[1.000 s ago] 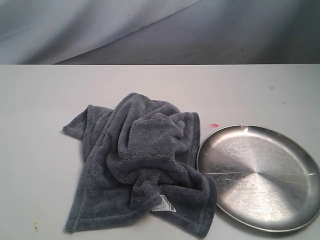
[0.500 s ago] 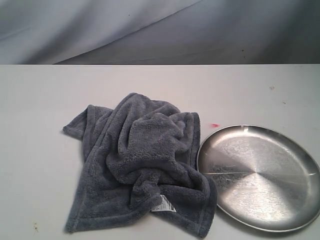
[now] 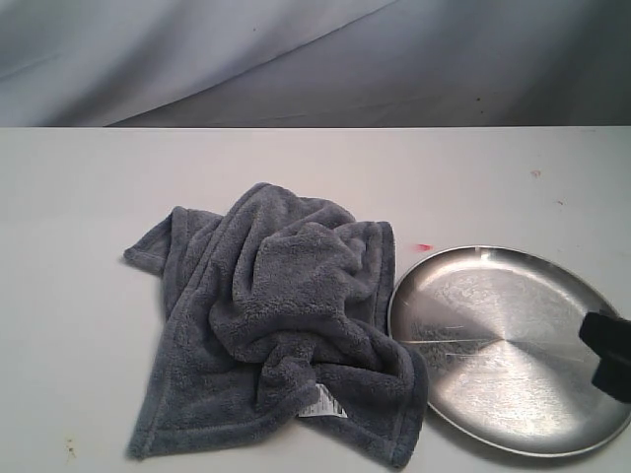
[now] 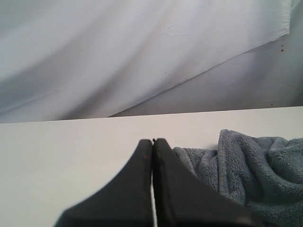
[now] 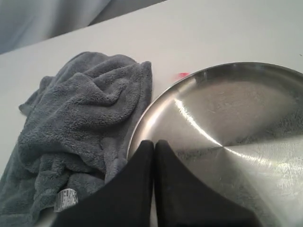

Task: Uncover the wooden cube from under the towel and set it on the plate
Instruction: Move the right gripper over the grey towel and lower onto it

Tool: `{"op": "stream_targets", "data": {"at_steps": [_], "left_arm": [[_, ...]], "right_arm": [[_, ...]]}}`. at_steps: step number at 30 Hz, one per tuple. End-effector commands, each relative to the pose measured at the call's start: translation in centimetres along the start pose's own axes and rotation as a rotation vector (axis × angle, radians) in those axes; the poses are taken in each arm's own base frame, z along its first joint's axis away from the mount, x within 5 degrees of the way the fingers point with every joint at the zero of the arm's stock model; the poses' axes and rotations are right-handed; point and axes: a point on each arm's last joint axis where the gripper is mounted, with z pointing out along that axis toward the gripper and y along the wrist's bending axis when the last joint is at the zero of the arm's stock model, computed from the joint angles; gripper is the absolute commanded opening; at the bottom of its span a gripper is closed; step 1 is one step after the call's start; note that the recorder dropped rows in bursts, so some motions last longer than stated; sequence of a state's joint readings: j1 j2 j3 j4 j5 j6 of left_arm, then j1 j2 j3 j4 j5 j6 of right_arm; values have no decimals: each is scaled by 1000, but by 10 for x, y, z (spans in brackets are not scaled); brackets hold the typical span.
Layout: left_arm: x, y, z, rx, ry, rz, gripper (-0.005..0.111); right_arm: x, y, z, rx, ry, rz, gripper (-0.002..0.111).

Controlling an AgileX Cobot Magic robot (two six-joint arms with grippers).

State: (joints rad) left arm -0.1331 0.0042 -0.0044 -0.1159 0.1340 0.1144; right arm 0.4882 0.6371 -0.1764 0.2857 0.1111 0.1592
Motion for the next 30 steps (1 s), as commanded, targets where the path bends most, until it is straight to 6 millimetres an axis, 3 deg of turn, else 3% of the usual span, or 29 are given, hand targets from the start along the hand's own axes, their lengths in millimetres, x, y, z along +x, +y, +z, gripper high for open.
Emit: {"op": "stream_targets", "data": {"at_steps": [1,11,19,30], "left_arm": [[1,0,0,5,-3,-4,0],[1,0,0,5,-3,-4,0],[1,0,0,5,-3,-4,0],[1,0,0,5,-3,-4,0]], "right_arm": [[-21,10,24,41,127,-88,0],[-38,21,89,101,452,-189,0],[-46,24,116,114,496,-186,0],[-84,42,168,99,510,-188,0]]}}
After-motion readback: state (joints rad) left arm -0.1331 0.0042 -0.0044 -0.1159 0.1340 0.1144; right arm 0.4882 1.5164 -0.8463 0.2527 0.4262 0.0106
